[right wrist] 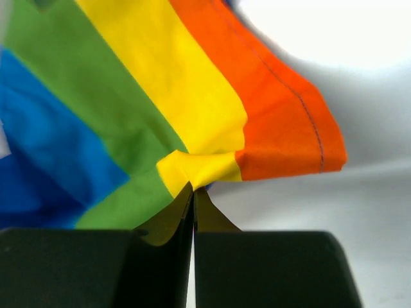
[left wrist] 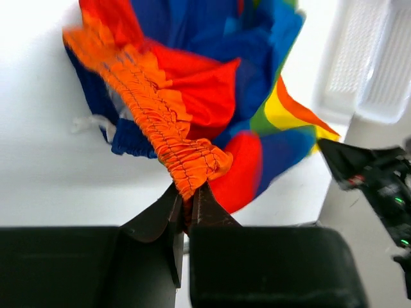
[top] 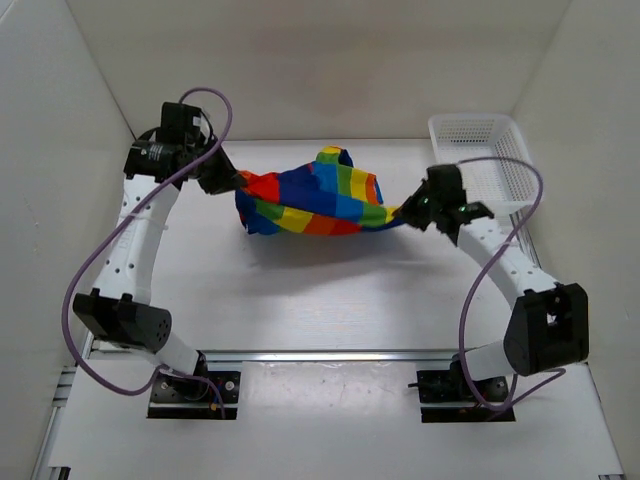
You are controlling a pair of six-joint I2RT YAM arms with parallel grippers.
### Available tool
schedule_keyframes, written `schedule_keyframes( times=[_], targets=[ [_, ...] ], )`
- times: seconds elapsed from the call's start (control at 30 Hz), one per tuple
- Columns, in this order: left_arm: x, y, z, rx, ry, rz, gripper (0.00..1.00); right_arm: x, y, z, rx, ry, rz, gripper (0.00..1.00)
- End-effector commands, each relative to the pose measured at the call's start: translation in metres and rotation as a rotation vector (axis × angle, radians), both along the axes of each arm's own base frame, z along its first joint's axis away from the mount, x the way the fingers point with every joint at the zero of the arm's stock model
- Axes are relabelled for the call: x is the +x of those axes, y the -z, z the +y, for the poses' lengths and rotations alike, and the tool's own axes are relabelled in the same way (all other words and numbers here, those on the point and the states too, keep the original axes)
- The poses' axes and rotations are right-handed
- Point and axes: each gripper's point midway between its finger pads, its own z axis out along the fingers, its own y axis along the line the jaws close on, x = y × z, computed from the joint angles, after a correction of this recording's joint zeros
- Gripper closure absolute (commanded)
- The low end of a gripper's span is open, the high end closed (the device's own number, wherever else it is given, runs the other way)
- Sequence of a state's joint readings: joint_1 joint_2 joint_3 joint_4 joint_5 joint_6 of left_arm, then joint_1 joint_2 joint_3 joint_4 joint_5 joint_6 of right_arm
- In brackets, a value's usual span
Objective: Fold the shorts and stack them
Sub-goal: Flatten the shorts out
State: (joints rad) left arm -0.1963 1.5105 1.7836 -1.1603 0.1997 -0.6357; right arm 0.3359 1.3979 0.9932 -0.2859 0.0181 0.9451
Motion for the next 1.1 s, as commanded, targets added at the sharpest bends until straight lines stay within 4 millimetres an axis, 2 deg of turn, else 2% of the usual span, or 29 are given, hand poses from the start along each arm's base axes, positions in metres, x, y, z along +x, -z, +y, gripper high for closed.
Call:
schedule_keyframes(
  times=[0.0,0.03,0.07,0.1,0.13,0.17,0.2,0.23,0.27,0.3,0.33,0.4,0.43,0.47,0.5,0.53,0.57,0.6,0.63,0.67,0.7,0.73,0.77,0.8,0.87,0.97,1.0,1.03,1.07],
  targets=[
    [0.039,-0.048,0.012,-0.017,-0.030,-0.154,0.90,0.044,-0.086,-0.035,-0.093,-0.052,-0.171,1.00],
    [0.058,-0.083,0.013,-0.045,-0.030,-0.235,0.90,0.059,-0.100,-0.038,-0.103,-0.068,-0.181,1.00],
    [0.064,-0.100,0.014,-0.051,-0.023,-0.274,0.90,0.069,-0.126,-0.044,-0.098,-0.073,-0.219,1.00],
    [0.063,-0.114,0.013,-0.059,-0.016,-0.293,0.90,0.081,-0.192,-0.043,-0.099,-0.077,-0.358,1.00],
    [0.075,-0.125,0.022,-0.066,-0.035,-0.325,0.90,0.081,-0.212,-0.048,-0.118,-0.089,-0.397,1.00],
    [0.065,-0.168,0.022,-0.109,-0.027,-0.440,0.90,0.082,-0.237,-0.049,-0.122,-0.090,-0.456,1.00],
    [0.067,-0.172,0.024,-0.127,-0.031,-0.452,0.90,0.076,-0.261,-0.048,-0.119,-0.100,-0.516,1.00],
    [0.050,-0.210,0.026,-0.151,-0.026,-0.577,0.90,0.066,-0.295,-0.050,-0.119,-0.097,-0.598,1.00],
    [0.052,-0.191,0.022,-0.169,-0.019,-0.527,0.90,0.059,-0.303,-0.052,-0.128,-0.100,-0.622,1.00],
    [0.048,-0.190,0.022,-0.170,-0.017,-0.542,0.90,0.053,-0.307,-0.053,-0.127,-0.099,-0.632,1.00],
    [0.044,-0.186,0.021,-0.175,-0.009,-0.544,0.90,0.041,-0.304,-0.055,-0.147,-0.109,-0.648,1.00],
    [0.024,-0.150,0.013,-0.156,0.016,-0.463,0.90,0.030,-0.283,-0.060,-0.173,-0.094,-0.622,1.00],
    [0.017,-0.131,0.010,-0.154,0.022,-0.414,0.90,0.017,-0.252,-0.064,-0.191,-0.095,-0.582,1.00],
    [-0.005,-0.123,0.006,-0.148,0.048,-0.406,0.90,0.010,-0.233,-0.067,-0.198,-0.090,-0.554,1.00],
    [-0.013,-0.061,0.004,-0.128,0.044,-0.251,0.90,-0.006,-0.225,-0.067,-0.196,-0.099,-0.556,1.00],
    [-0.025,-0.032,0.004,-0.113,0.041,-0.187,0.90,-0.013,-0.201,-0.068,-0.201,-0.105,-0.512,1.00],
    [-0.037,-0.006,0.003,-0.108,0.048,-0.133,0.90,-0.024,-0.146,-0.070,-0.213,-0.121,-0.398,1.00],
    [-0.062,0.049,0.009,-0.076,0.025,-0.007,0.90,-0.040,-0.128,-0.066,-0.205,-0.148,-0.369,1.00],
    [-0.075,0.073,0.010,-0.072,0.016,0.054,0.74,-0.049,-0.104,-0.068,-0.211,-0.156,-0.311,0.97],
    [-0.085,0.094,0.015,-0.065,0.003,0.109,0.56,-0.067,-0.057,-0.068,-0.208,-0.168,-0.173,0.87],
    [-0.097,0.123,0.019,-0.054,-0.010,0.190,0.37,-0.073,-0.038,-0.072,-0.223,-0.152,-0.107,0.71],
    [-0.098,0.132,0.019,-0.052,-0.011,0.210,0.21,-0.080,-0.021,-0.075,-0.231,-0.143,-0.037,0.43],
    [-0.097,0.136,0.022,-0.033,-0.013,0.219,0.11,-0.084,-0.010,-0.076,-0.238,-0.149,0.016,0.33],
    [-0.094,0.145,0.023,-0.018,-0.021,0.251,0.11,-0.090,0.009,-0.083,-0.242,-0.122,0.134,0.31],
    [-0.088,0.147,0.027,0.013,-0.020,0.251,0.11,-0.090,0.014,-0.085,-0.240,-0.109,0.186,0.31],
    [-0.088,0.141,0.033,0.045,-0.025,0.251,0.25,-0.090,0.003,-0.086,-0.237,-0.089,0.155,0.30],
    [-0.089,0.138,0.035,0.059,-0.025,0.241,0.28,-0.091,-0.007,-0.088,-0.238,-0.079,0.114,0.30],
    [-0.097,0.138,0.038,0.069,-0.031,0.252,0.37,-0.093,-0.010,-0.092,-0.250,-0.055,0.108,0.30],
    [-0.104,0.141,0.039,0.071,-0.031,0.264,0.41,-0.095,-0.019,-0.093,-0.245,-0.051,0.073,0.30]
  ],
)
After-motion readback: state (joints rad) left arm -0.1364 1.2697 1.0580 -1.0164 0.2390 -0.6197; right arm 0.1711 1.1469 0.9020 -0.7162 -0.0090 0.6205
